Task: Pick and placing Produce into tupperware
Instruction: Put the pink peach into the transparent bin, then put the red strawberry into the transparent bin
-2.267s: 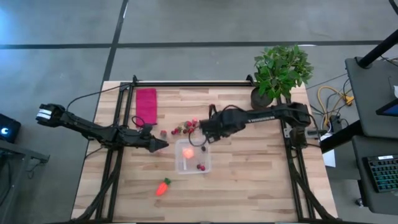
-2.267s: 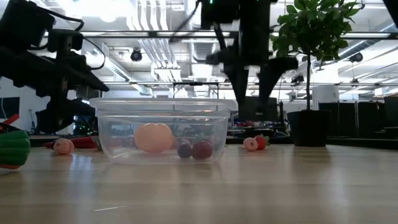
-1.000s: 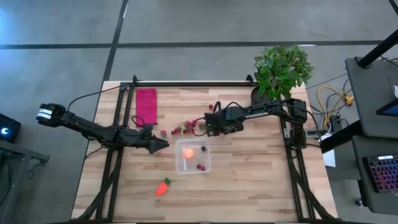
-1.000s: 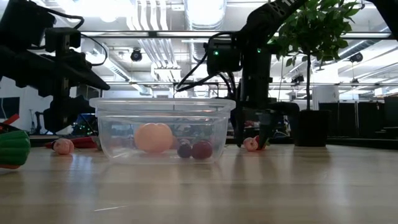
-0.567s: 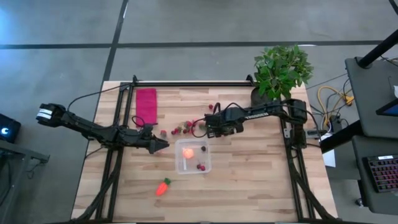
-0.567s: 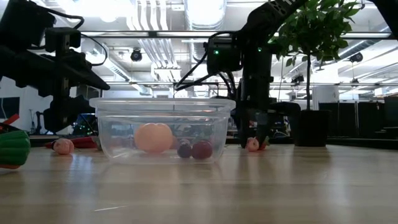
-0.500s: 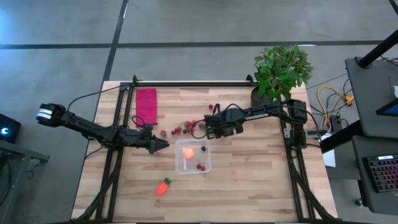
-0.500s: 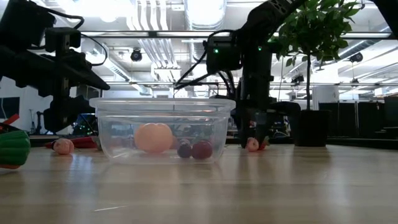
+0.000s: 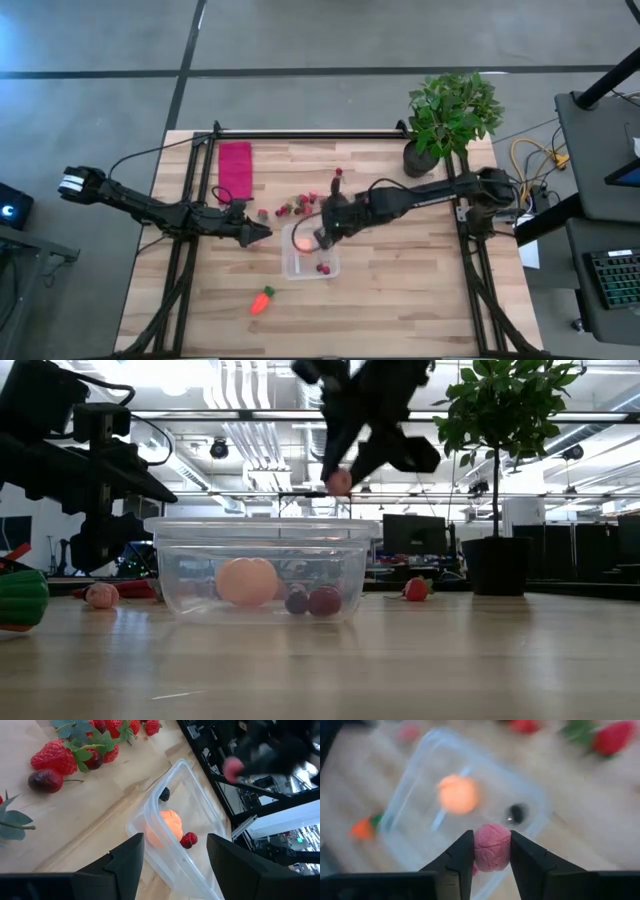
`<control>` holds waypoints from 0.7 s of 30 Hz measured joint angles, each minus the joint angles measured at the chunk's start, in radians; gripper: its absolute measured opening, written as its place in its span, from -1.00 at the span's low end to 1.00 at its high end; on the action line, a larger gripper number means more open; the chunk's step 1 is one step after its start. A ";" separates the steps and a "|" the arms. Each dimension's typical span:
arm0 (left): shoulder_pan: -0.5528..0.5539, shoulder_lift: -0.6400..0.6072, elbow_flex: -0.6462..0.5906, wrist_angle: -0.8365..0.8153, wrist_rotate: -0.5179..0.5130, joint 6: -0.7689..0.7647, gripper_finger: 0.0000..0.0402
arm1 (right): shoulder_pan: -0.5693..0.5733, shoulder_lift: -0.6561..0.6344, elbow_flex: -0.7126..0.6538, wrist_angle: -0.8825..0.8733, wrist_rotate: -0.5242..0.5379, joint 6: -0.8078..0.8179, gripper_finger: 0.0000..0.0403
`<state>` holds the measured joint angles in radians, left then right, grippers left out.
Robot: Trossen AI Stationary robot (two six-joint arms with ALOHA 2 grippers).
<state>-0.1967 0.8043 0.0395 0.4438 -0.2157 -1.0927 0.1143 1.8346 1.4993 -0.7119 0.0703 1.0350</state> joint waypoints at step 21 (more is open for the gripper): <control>0.000 0.000 0.000 0.019 0.000 -0.001 0.01 | -0.090 0.010 0.011 -0.442 0.125 0.180 0.28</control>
<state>-0.1967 0.8040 0.0395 0.4627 -0.2161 -1.0935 0.0248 1.8446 1.5100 -1.1541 0.1955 1.2154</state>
